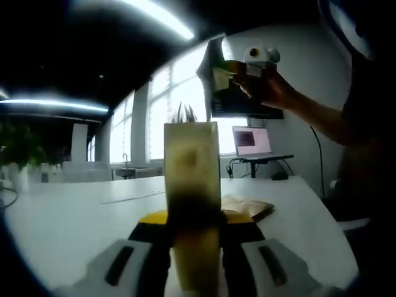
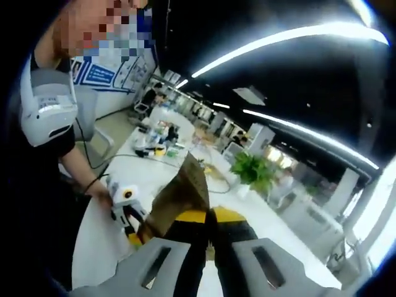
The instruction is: Extract single mask from mask box in order stack masks on table
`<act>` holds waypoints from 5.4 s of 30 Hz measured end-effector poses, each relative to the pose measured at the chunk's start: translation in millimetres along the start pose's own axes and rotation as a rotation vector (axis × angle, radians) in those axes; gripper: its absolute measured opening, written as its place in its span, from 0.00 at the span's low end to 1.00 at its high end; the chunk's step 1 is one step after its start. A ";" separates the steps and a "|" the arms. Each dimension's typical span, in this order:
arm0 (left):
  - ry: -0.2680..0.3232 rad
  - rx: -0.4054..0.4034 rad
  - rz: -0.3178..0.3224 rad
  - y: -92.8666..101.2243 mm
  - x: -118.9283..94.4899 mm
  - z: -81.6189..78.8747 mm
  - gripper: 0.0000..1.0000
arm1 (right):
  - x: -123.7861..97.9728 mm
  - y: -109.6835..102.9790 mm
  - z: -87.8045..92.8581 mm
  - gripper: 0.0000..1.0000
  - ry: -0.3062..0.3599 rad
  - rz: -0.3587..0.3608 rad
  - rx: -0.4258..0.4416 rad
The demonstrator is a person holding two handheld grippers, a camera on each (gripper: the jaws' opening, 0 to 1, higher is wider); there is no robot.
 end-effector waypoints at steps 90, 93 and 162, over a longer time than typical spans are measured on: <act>-0.002 -0.005 0.002 -0.4 0.2 0.4 0.33 | -58.9 -12.3 172.9 0.00 -0.692 0.431 0.100; -0.002 -0.004 0.002 -0.5 0.1 0.4 0.33 | -52.6 -29.3 168.8 0.00 -0.699 0.403 0.088; 0.002 -0.010 0.004 0.1 0.3 -0.1 0.33 | -10.9 -137.0 213.8 0.17 -0.732 0.234 0.205</act>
Point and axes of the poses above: the point that each gripper's makers call its tool centre point, and the gripper's own axes: x roughly forward along the fingers, y roughly to its right, z roughly out of its underside, the point moved 6 cm from there along -x, roughly backward along the fingers, and after that the axes turned 9 degrees about -z, right-handed, at the moved point
